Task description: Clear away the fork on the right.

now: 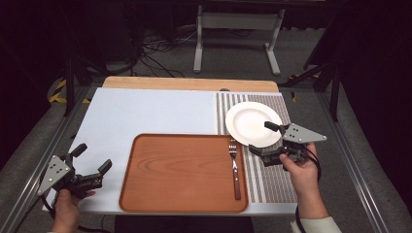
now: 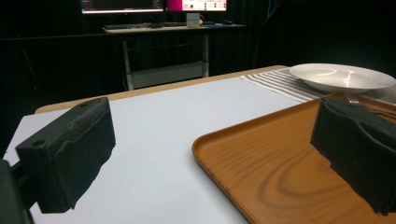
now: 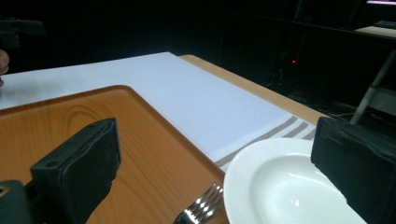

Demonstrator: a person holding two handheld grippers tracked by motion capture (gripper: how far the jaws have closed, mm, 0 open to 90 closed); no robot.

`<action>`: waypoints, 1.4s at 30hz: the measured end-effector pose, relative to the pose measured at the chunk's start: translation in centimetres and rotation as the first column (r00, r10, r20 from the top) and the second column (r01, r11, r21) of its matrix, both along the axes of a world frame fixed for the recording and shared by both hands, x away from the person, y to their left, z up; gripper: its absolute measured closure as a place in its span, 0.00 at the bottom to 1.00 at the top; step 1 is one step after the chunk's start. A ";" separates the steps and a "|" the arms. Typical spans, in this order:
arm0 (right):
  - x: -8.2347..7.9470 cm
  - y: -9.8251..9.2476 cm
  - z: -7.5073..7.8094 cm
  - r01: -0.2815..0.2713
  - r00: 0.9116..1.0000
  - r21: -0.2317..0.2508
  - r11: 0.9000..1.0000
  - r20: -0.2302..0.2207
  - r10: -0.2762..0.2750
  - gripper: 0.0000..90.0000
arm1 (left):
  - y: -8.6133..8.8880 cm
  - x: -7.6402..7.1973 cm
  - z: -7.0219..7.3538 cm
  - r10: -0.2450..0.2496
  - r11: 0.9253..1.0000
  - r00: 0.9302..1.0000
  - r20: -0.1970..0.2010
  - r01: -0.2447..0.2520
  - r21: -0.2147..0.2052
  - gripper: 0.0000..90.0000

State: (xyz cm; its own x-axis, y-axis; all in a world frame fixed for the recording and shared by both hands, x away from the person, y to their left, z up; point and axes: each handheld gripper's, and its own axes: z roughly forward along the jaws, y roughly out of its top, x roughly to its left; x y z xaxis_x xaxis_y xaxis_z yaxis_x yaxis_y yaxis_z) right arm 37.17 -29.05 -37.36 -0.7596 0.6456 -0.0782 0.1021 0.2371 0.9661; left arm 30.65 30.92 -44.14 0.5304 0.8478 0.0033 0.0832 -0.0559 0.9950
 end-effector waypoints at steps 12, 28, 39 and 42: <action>-1.4 -3.0 -2.3 0.047 0.999 0.080 0.996 0.006 -0.048 0.03 | 0.1 0.0 0.0 0.002 1.000 1.000 0.000 -0.002 -0.001 0.01; -2.6 -5.3 -5.3 0.083 0.996 0.107 0.991 -0.024 -0.081 0.03 | 0.0 0.0 0.0 -0.004 1.000 1.000 -0.001 0.004 0.001 0.01; -3.2 -5.7 -6.6 0.129 0.989 0.116 0.985 -0.092 -0.118 0.03 | 0.1 0.2 -0.2 -0.006 1.000 1.000 -0.012 0.006 0.005 0.01; -3.4 -5.9 -7.0 0.167 0.979 0.118 0.979 -0.137 -0.151 0.03 | 0.2 0.2 -0.2 -0.004 1.000 1.000 -0.013 0.004 0.002 0.01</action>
